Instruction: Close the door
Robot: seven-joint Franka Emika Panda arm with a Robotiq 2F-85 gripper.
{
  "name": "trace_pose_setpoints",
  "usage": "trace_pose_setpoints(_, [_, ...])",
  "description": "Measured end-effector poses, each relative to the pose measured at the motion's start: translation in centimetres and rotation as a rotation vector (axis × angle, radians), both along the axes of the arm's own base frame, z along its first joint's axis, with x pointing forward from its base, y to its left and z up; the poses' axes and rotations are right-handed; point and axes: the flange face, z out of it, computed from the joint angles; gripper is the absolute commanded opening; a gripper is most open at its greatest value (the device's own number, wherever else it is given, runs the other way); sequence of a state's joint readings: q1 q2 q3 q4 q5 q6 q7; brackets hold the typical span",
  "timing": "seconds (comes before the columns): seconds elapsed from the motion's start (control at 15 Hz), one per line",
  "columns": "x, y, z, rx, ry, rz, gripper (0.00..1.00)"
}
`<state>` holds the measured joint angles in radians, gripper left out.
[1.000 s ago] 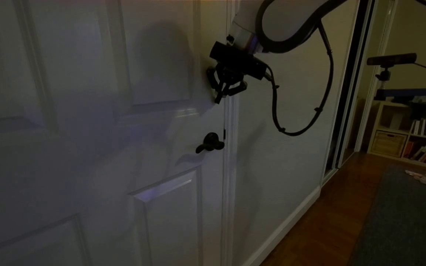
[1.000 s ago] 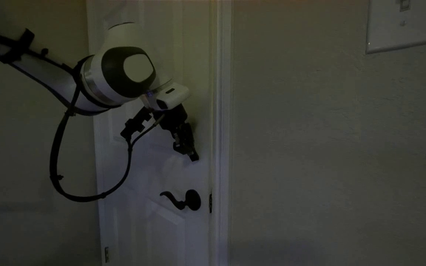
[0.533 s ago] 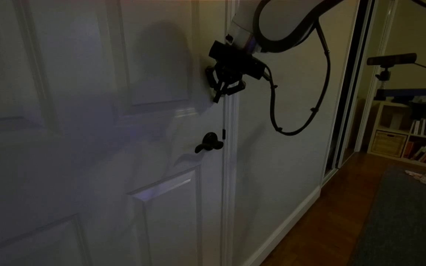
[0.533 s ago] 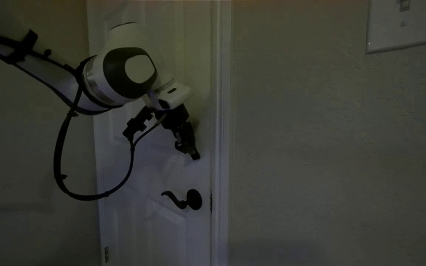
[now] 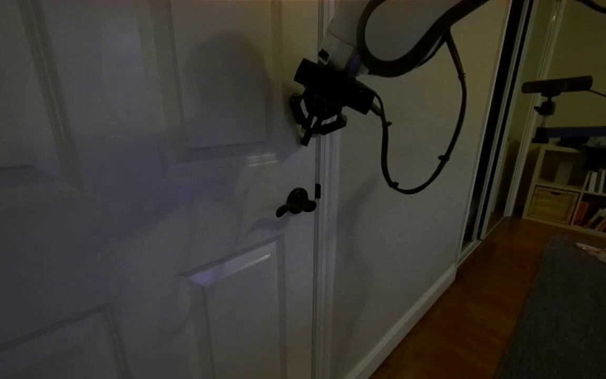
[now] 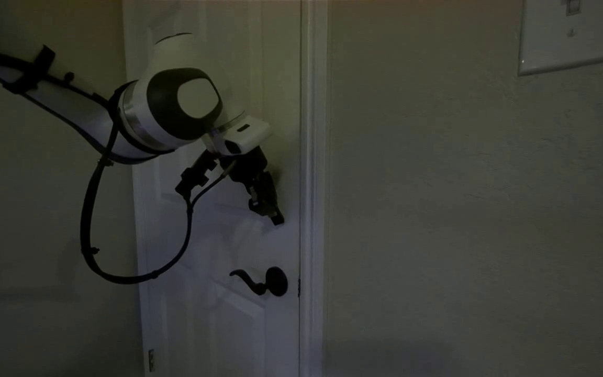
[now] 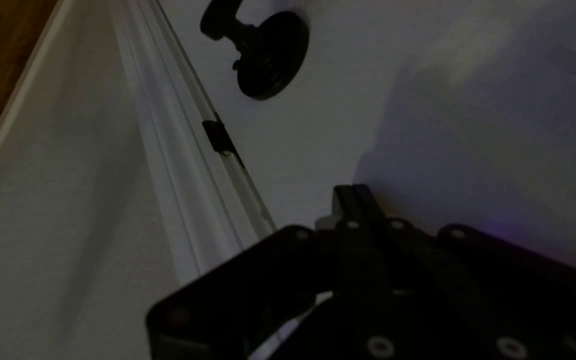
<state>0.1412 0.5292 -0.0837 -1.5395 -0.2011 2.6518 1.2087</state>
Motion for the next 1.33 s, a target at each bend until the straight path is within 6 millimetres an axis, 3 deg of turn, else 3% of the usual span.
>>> trace_pose_setpoints(0.27, [0.0,0.3,-0.1,-0.009,0.007,0.031,0.02])
trace_pose_setpoints(0.33, [0.0,0.8,-0.1,0.001,0.013,0.063,0.27])
trace_pose_setpoints(0.47, [-0.4,3.1,-0.3,0.044,0.038,0.162,0.29])
trace_pose_setpoints(0.6, [-1.6,5.7,0.0,0.087,0.09,0.256,0.41])
trace_pose_setpoints(0.87, [-6.4,8.2,1.9,0.121,0.278,0.403,0.67])
trace_pose_setpoints(1.2, [-14.4,7.3,4.3,0.082,0.564,0.549,0.98])
trace_pose_setpoints(1.33, [-17.4,6.5,5.0,0.06,0.671,0.612,1.0])
